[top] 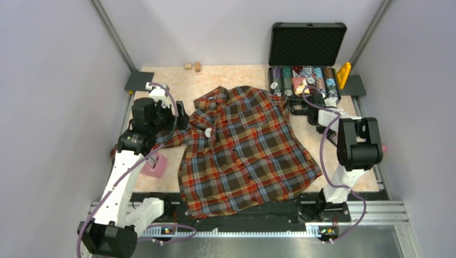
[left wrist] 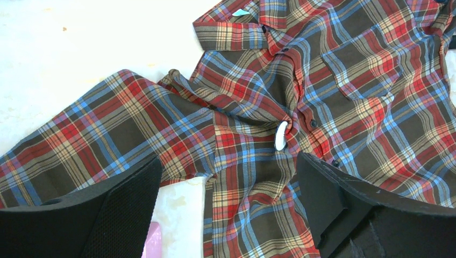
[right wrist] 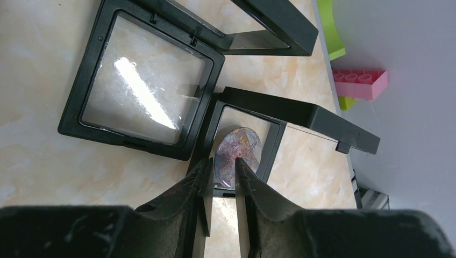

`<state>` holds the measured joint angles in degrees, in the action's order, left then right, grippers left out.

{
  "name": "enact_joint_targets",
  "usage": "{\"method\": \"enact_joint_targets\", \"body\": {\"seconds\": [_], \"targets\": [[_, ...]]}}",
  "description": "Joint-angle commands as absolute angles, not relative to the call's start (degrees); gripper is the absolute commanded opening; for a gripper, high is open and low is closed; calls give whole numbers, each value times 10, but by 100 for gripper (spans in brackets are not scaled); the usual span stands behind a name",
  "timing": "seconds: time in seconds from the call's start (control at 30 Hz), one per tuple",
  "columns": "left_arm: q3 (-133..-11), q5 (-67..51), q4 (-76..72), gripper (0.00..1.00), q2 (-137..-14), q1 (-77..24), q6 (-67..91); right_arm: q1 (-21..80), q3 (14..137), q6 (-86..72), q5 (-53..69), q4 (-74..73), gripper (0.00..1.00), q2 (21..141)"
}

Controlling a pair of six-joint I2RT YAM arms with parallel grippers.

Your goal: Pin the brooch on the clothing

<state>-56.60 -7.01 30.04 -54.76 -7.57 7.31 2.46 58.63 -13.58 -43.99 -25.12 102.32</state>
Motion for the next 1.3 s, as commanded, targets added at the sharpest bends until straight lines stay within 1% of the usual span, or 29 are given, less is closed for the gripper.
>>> {"method": "enact_joint_targets", "body": {"seconds": [0.0, 0.13, 0.57, 1.27], "targets": [[-563, -74, 284, 98, -542, -77, 67, 20, 610, -137, -450, -257, 23, 1036], [-563, -73, 285, 98, -542, -78, 67, 20, 610, -136, -451, -257, 20, 1037], [-562, -74, 283, 98, -543, -79, 67, 20, 614, -136, -469, -266, 17, 1034], [-562, -75, 283, 98, -547, -80, 67, 21, 623, -141, -497, -279, 15, 1050]]}}
